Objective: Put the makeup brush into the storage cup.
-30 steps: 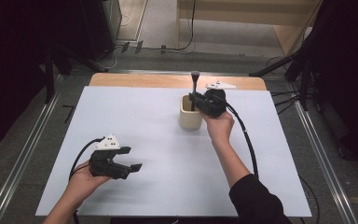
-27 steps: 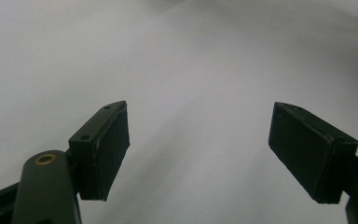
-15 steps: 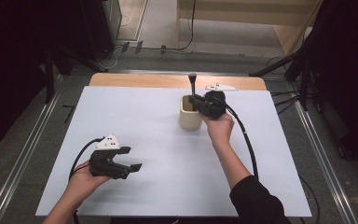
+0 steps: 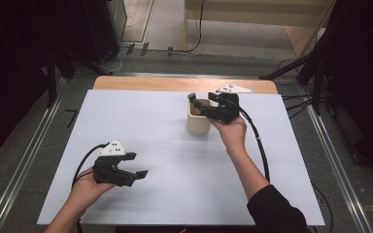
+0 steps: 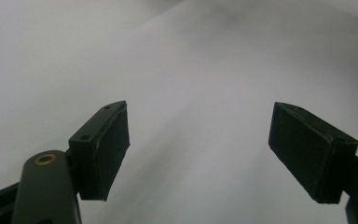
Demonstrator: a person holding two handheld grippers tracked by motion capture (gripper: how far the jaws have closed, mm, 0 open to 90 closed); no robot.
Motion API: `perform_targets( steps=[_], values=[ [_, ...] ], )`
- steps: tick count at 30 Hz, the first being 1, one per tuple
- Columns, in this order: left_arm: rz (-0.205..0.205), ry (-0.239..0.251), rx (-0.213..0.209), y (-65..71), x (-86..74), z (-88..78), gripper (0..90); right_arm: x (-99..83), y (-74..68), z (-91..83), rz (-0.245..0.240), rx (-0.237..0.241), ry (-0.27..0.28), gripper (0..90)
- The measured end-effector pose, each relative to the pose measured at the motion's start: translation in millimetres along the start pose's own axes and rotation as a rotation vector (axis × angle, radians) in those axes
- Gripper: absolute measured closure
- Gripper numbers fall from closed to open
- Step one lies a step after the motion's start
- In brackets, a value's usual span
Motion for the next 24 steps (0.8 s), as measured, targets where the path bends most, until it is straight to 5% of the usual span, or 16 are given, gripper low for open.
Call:
perform_targets(
  steps=[24],
  values=[
    [-0.005,-0.005,0.001,-0.1,-0.8,0.8,21.0,-35.5,-34.4,-21.6,-0.028,0.143,-0.172,24.9]
  ],
)
Point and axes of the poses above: each handheld gripper's, and its own axes: z roughly forward along the jaws, x roughly out of its top, y roughly to its right, the point moved 10 cm from there along z, roughly forward along the jaws, and after that the axes turned 12 degrees about x, right-handed, at the moved point
